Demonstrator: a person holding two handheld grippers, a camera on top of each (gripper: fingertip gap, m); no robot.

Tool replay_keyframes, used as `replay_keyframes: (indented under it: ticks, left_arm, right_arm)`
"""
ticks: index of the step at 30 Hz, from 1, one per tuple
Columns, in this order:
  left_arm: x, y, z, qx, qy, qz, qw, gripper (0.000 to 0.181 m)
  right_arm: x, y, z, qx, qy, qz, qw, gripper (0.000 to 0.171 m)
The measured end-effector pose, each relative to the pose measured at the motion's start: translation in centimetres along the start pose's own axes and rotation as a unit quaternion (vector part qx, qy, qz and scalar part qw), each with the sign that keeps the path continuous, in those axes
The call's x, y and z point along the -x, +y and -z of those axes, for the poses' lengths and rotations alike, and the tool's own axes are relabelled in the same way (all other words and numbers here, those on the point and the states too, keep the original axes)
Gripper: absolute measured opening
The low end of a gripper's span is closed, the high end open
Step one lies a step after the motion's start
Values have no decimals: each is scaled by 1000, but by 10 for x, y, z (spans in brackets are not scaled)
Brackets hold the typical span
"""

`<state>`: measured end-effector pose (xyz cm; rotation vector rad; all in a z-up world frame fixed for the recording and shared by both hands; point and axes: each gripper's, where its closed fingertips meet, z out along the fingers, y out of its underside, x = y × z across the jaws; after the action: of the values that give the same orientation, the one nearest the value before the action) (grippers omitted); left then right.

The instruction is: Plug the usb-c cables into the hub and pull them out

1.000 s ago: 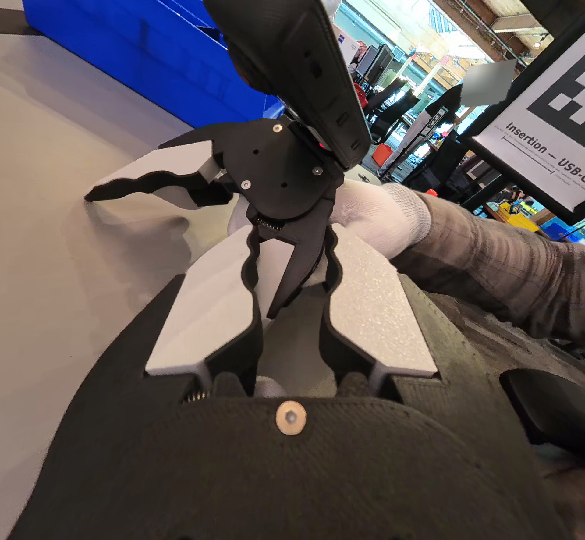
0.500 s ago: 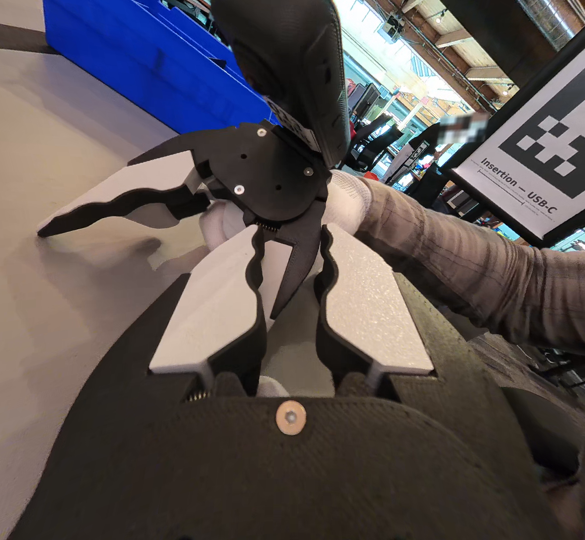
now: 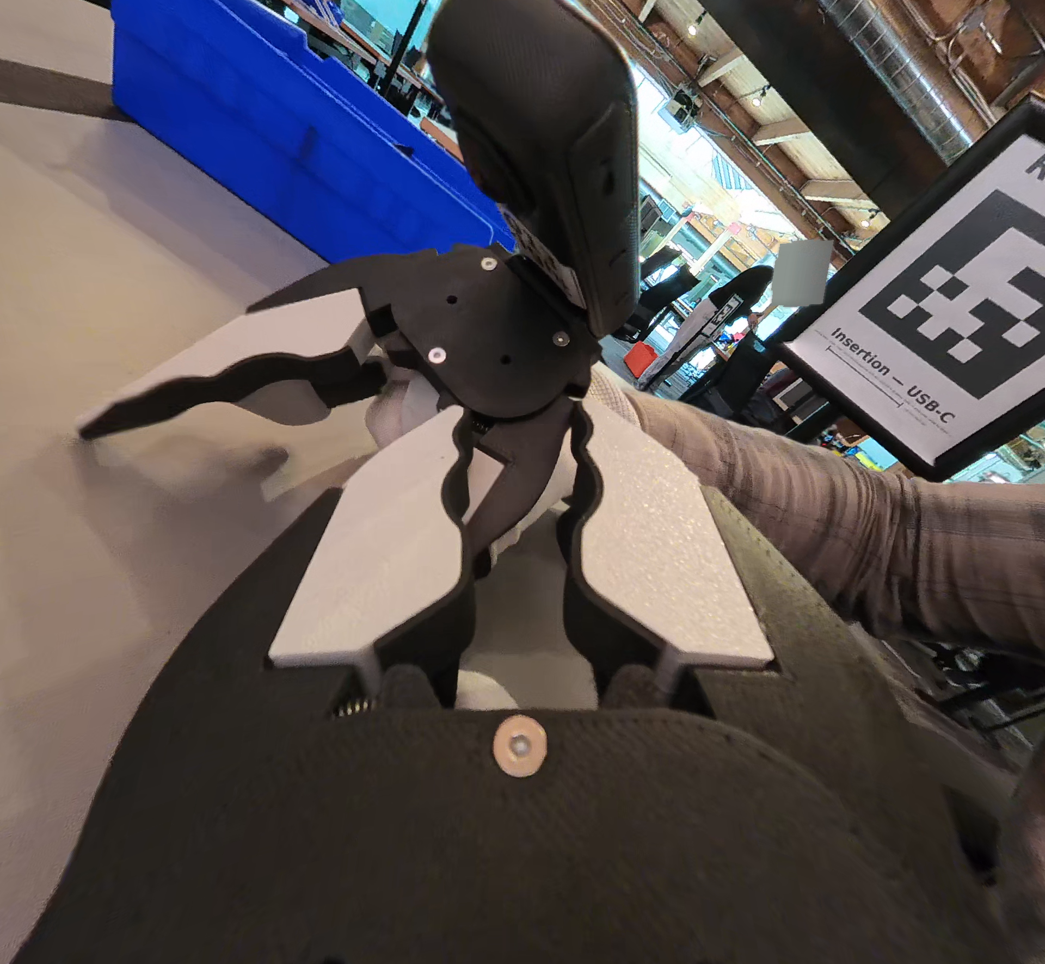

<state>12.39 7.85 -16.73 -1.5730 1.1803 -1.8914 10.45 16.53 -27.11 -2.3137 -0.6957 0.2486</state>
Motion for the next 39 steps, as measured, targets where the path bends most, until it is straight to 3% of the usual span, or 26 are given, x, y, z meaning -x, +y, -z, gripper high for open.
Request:
replay_keyframes:
  ticks: [1,4,6,7,9,11,12,14,17,20,25,32,36,39]
  left_arm:
    - [-2,-5,1,-18,-1,-17,1000,39]
    - [-8,-32,16,-92,-4,-58,994,40]
    - [-7,-60,39,-164,-13,-52,985,43]
    - [0,-72,51,-198,-34,-39,979,48]
    - [3,-89,71,-250,-35,-20,967,48]
    - [-8,-96,75,-264,13,10,964,43]
    - [-14,-97,75,-266,30,7,963,40]
    - [-14,-101,82,-284,33,14,958,32]
    - [-5,-104,97,-307,36,29,951,22]
    - [-6,-111,107,-321,14,-14,947,9]
    - [0,-113,111,-328,-29,-46,943,0]
    - [21,-110,112,-311,-82,-46,946,1]
    - [30,-101,102,-276,-87,-32,957,9]
    - [37,-100,97,-277,-105,-22,955,12]
  right_arm:
    - [-4,-2,4,-3,16,-4,1000,91]
    - [-7,-33,34,-73,41,-20,996,88]
    - [10,-61,60,-139,22,-9,990,53]
    - [18,-73,71,-165,22,-2,986,44]
    - [31,-91,83,-194,30,14,981,44]
    - [52,-104,81,-200,37,60,977,41]
    - [62,-108,77,-196,43,86,976,27]
    - [71,-115,67,-194,81,136,968,17]
    - [74,-123,57,-193,128,191,954,17]
    - [77,-135,57,-212,167,270,924,17]
    - [77,-142,52,-195,161,312,916,19]
    - [72,-139,36,-175,109,260,943,23]
    - [71,-132,25,-179,39,181,966,35]
    - [67,-125,25,-173,5,164,971,32]
